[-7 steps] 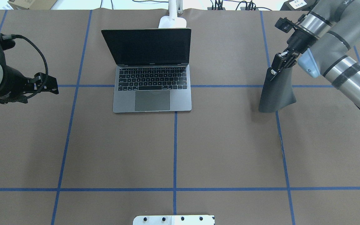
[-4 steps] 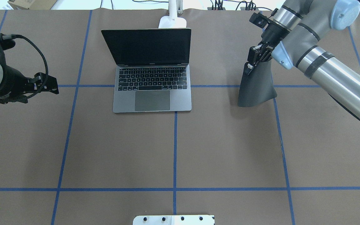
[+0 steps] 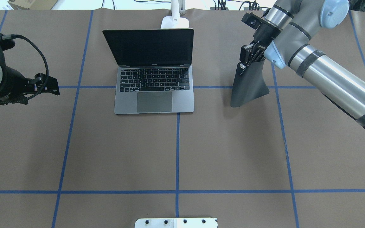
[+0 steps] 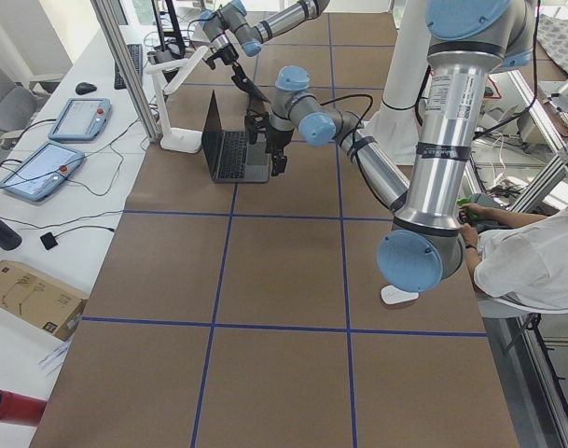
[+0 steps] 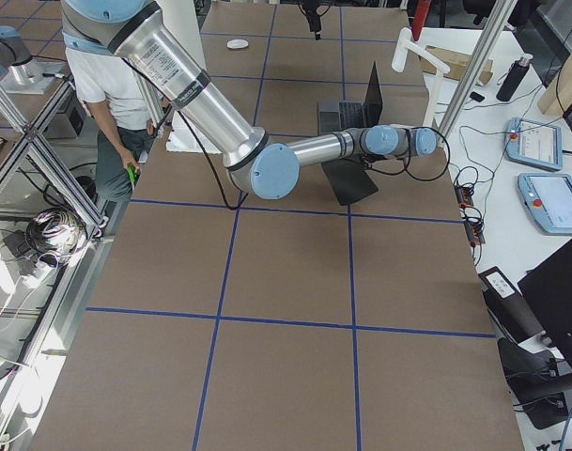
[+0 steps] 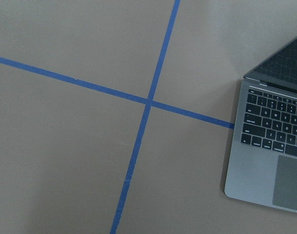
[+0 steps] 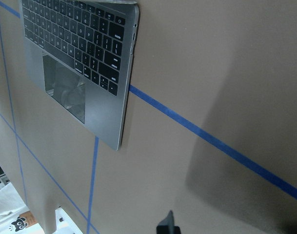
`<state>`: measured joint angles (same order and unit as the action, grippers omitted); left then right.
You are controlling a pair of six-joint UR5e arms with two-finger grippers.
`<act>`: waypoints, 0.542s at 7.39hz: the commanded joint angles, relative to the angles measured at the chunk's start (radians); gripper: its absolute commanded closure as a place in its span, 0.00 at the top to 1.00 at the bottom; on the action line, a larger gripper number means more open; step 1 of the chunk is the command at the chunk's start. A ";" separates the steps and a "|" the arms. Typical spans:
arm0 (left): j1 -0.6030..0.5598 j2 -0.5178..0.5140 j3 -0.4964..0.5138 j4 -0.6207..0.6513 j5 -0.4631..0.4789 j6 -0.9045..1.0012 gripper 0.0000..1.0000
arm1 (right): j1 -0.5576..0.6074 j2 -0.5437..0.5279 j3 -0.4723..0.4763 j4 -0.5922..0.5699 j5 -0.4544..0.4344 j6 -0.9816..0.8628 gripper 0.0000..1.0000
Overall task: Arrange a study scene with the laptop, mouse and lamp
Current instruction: 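Carry the black mouse pad with the right gripper toward the laptop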
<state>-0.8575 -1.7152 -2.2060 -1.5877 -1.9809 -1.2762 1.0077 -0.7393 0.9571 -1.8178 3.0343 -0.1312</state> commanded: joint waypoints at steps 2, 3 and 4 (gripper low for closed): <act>-0.002 0.000 -0.009 0.000 0.001 -0.012 1.00 | -0.001 0.004 -0.043 -0.002 0.132 0.013 0.00; -0.002 0.000 -0.009 0.000 0.001 -0.012 1.00 | -0.003 0.012 -0.058 -0.002 0.149 0.013 0.00; -0.002 0.000 -0.009 0.000 0.001 -0.012 1.00 | -0.003 0.027 -0.078 -0.003 0.156 0.013 0.05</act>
<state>-0.8590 -1.7150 -2.2147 -1.5877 -1.9804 -1.2881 1.0053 -0.7265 0.9014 -1.8196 3.1733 -0.1183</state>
